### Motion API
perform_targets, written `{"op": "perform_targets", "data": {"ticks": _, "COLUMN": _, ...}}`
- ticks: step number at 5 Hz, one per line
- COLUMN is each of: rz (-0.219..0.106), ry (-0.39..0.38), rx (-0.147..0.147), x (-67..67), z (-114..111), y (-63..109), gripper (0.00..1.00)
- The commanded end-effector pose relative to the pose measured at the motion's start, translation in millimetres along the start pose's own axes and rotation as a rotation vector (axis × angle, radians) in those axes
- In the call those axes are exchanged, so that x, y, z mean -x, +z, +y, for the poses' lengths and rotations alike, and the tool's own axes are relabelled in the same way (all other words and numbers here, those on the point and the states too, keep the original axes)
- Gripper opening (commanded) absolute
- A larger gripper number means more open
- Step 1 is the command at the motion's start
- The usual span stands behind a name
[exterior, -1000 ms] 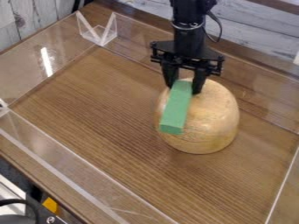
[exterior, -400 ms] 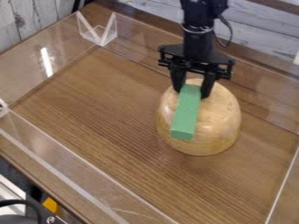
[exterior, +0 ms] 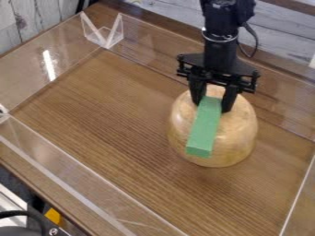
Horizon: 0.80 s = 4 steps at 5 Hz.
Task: Put the green block in the brown bowl
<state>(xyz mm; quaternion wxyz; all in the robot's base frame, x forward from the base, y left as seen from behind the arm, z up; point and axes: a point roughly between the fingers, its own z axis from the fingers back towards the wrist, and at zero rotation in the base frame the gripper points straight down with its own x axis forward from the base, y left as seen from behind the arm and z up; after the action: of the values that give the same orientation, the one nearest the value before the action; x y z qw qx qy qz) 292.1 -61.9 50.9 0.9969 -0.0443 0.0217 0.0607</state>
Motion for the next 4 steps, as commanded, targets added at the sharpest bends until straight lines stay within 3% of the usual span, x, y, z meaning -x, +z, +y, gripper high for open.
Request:
{"op": "perform_targets", "data": {"ticks": 1, "rz": 0.233, "ry": -0.088, "rx": -0.053, "x": 47.8, "z": 14, "y": -40.6, "gripper": 0.0}}
{"op": "perform_targets", "data": {"ticks": 3, "rz": 0.264, "ry": 0.08, "rx": -0.005, "x": 51.8, "z": -2, "y": -46.0, "gripper": 0.0}}
{"op": "perform_targets", "data": {"ticks": 4, "rz": 0.286, "ry": 0.054, "rx": -0.016, "x": 55.0, "z": 1, "y": -38.2, "gripper": 0.0}}
